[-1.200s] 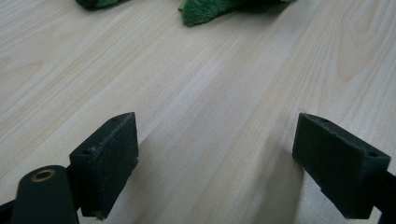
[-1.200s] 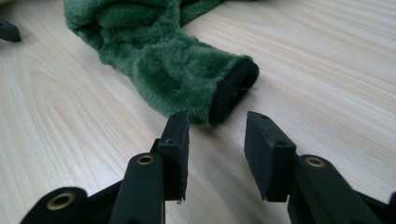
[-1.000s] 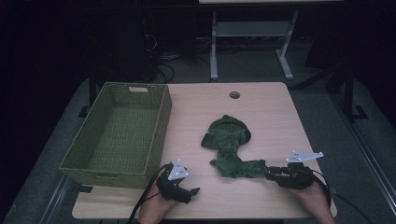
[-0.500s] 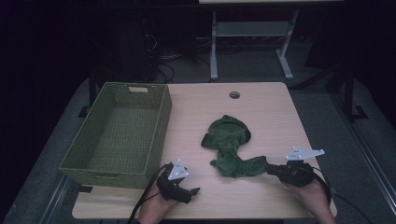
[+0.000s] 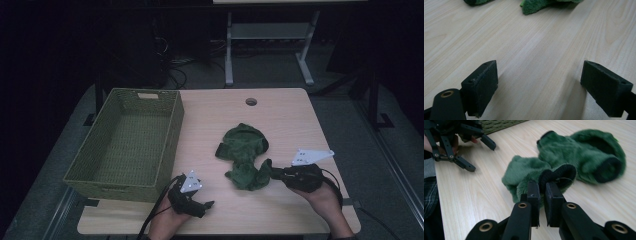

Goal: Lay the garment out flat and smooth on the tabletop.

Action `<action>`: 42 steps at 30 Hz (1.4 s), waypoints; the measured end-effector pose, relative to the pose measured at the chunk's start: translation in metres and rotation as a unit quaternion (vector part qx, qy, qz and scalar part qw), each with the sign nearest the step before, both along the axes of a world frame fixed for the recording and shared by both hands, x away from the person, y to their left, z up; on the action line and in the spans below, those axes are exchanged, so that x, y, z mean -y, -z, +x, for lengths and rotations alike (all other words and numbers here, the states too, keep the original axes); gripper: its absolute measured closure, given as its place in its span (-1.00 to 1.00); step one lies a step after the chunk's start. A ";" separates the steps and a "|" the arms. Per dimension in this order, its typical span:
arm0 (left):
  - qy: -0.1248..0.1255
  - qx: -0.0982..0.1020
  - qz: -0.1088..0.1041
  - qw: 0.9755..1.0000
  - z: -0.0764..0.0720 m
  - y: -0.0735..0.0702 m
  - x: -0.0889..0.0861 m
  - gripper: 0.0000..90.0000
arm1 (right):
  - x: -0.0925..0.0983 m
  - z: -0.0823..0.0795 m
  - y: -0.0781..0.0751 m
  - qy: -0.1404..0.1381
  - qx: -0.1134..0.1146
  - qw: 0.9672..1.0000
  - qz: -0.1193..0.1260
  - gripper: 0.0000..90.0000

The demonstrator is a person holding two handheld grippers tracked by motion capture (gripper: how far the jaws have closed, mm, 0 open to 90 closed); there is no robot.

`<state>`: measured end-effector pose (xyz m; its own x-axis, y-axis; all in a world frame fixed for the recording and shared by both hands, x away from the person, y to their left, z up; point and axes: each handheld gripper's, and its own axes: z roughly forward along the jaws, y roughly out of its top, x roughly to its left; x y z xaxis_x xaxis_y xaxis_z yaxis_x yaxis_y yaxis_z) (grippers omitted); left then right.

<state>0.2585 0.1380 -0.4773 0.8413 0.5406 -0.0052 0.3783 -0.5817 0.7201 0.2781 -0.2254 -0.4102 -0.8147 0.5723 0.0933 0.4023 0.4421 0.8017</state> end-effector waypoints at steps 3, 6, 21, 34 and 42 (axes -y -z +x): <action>0.001 0.002 0.001 1.000 0.000 0.000 0.000 -0.70 | -0.009 0.003 -0.004 -0.015 0.006 1.000 -0.001 0.84; 0.001 0.002 0.001 1.000 0.000 0.000 0.000 -0.70 | -0.017 0.006 -0.008 -0.027 0.006 1.000 -0.003 0.84; 0.002 0.002 0.003 1.000 0.000 0.000 0.000 -0.70 | -0.060 0.030 -0.010 -0.068 0.003 0.998 0.001 0.71; 0.001 0.001 0.002 1.000 0.000 0.000 0.000 -0.70 | -0.041 0.050 0.010 0.004 -0.022 0.999 0.024 0.92; 0.001 0.001 0.002 1.000 0.000 0.000 0.000 -0.70 | -0.060 0.055 0.036 -0.023 -0.063 0.998 -0.007 0.92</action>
<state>0.2588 0.1381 -0.4772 0.8427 0.5384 -0.0025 0.3759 -0.5851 0.7186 0.3326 -0.1650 -0.4458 -0.8219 0.5372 0.1894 0.4793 0.4725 0.7396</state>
